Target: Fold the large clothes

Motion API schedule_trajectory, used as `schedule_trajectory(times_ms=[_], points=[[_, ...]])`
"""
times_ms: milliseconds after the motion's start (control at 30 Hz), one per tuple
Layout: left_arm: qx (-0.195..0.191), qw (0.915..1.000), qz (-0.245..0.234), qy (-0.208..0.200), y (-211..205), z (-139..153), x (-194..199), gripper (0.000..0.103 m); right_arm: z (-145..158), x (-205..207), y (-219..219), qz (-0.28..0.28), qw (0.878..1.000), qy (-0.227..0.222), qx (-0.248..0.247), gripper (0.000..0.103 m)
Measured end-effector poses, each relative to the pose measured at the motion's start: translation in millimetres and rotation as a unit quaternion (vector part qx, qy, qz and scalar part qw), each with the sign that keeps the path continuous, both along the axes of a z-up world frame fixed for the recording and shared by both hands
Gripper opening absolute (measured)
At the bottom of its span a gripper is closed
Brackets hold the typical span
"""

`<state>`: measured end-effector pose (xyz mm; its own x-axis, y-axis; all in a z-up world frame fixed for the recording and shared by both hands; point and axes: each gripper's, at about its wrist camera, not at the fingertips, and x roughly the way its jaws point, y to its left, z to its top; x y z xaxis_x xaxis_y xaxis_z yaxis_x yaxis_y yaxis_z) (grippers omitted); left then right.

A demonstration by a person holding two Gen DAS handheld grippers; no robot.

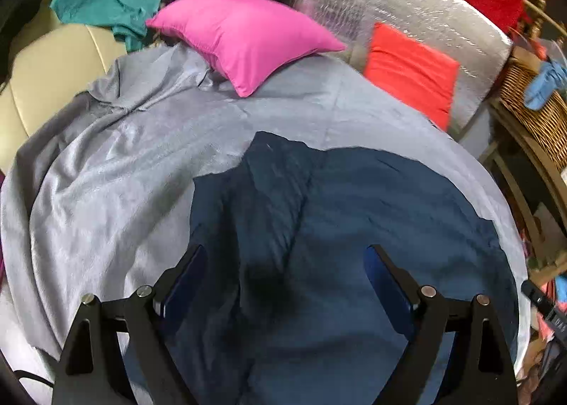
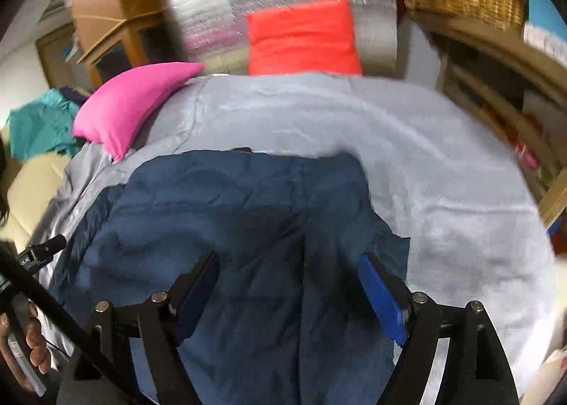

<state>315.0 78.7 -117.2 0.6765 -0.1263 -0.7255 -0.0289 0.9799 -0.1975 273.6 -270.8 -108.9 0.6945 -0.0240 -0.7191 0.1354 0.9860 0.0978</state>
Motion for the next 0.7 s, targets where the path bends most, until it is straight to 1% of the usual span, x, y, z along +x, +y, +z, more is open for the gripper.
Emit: schedule_trajectory(times_ms=[100,133,167,233,267,333,433,567,633,700], points=[[0.045,0.9985,-0.002,-0.032,-7.7,5.3,-19.2,0.091,-1.0,-22.8,8.8,0.01,1.0,-0.007,0.005,0.083],[0.06,0.9975,-0.004,-0.037,-9.8,5.2,-24.5,0.091,-5.4,-30.1,11.2,0.015,1.0,0.002,0.016,0.083],[0.067,0.9971,-0.009,-0.036,-10.3,3.3,-27.8,0.091,-11.1,-33.2,11.9,0.016,1.0,0.011,0.023,0.083],[0.062,0.9977,-0.012,-0.022,-10.7,-3.4,-33.6,0.091,-30.9,-43.0,12.4,0.008,0.998,0.051,0.037,0.083],[0.055,0.9983,-0.013,-0.011,-10.2,-8.9,-34.9,0.091,-39.8,-45.0,12.4,0.003,0.997,0.07,0.037,0.083],[0.051,0.9986,-0.016,0.008,-11.2,-17.7,-31.9,0.091,-50.5,-44.0,11.7,-0.003,0.995,0.095,0.027,0.083],[0.068,0.9972,-0.016,0.027,-17.4,-29.4,-25.0,0.091,-53.3,-37.7,9.9,-0.008,0.994,0.104,0.02,0.083],[0.087,0.996,-0.012,0.021,-22.4,-34.5,-24.3,0.091,-58.2,-34.3,12.1,-0.012,0.994,0.112,0.011,0.083],[0.086,0.9961,-0.011,0.016,-21.7,-32.0,-28.1,0.091,-56.0,-36.2,11.0,-0.016,0.994,0.11,0.016,0.083],[0.075,0.9971,-0.006,0.005,-16.4,-24.7,-32.7,0.091,-48.9,-42.6,5.6,-0.026,0.995,0.09,0.028,0.082]])
